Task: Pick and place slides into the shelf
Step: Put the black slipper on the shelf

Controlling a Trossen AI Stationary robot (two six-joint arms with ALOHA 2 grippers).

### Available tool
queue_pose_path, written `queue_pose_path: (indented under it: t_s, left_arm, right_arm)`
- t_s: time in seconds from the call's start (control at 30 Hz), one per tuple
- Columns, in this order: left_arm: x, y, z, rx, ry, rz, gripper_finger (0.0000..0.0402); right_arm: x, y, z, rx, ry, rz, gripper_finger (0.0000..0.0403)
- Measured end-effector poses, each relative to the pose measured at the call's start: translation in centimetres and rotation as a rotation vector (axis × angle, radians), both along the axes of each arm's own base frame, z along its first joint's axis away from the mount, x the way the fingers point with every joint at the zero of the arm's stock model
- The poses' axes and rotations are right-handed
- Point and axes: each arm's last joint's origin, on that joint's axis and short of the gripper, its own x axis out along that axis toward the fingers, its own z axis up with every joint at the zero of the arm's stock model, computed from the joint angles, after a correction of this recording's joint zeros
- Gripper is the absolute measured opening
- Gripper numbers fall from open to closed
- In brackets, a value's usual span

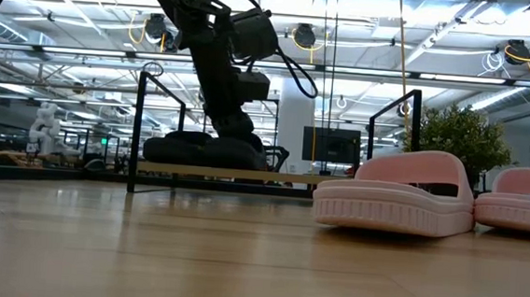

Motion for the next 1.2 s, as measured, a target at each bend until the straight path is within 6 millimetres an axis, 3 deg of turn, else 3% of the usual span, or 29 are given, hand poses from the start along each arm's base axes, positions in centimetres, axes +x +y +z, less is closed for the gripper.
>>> queue_pose_path:
  t_s: [0.4, 0.83, 1.2]
  left_arm:
    - [0.0, -0.1, 0.0, -0.025, -0.011, -0.009, 0.0026]
    - [0.0, 0.0, 0.0, -0.026, -0.049, 0.044, 0.0132]
    - [0.6, 0.1, 1.1, -0.011, -0.078, 0.044, 0.0164]
  right_arm:
    - [0.0, 0.0, 0.0, 0.000, 0.000, 0.000, 0.0247]
    - [0.0, 0.0, 0.0, 0.000, 0.000, 0.000, 0.0247]
    - [0.0, 0.0, 0.0, 0.000, 0.000, 0.000, 0.0247]
